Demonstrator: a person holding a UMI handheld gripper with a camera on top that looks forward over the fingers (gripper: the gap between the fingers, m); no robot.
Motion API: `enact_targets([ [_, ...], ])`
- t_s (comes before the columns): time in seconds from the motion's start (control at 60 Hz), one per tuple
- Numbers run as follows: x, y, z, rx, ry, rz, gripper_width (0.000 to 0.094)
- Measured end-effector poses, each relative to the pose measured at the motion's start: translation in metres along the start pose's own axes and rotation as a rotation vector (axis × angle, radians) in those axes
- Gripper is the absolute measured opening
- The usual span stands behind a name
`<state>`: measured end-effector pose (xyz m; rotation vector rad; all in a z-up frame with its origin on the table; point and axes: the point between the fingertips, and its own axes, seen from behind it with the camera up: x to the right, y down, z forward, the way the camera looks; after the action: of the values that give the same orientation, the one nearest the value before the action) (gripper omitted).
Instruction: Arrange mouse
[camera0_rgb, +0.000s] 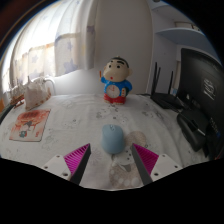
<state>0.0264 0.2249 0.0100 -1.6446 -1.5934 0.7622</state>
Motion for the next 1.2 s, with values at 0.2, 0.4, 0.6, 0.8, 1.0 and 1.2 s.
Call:
enact_targets([
  [0.2,-0.005,-0.011,0.057,-0.031,-0.027,0.010,0.0849],
  [0.4,0.000,-0.019,0.073,-0.039,-0.030,0.037,0.0703],
  [0.6,0.012,-0.039,0.062,-0.028,0.014,0.001,0.0420],
  [0.8,-0.082,-0.140,0.003,0.084,-0.098,0.008,0.0417],
  [1.0,-0.259,-0.169,-0.030,0.106,-0.283,0.067,0.0417],
  [1.2,-0.377,-0.109,0.006,0.040,-0.269,0.011,0.0416],
])
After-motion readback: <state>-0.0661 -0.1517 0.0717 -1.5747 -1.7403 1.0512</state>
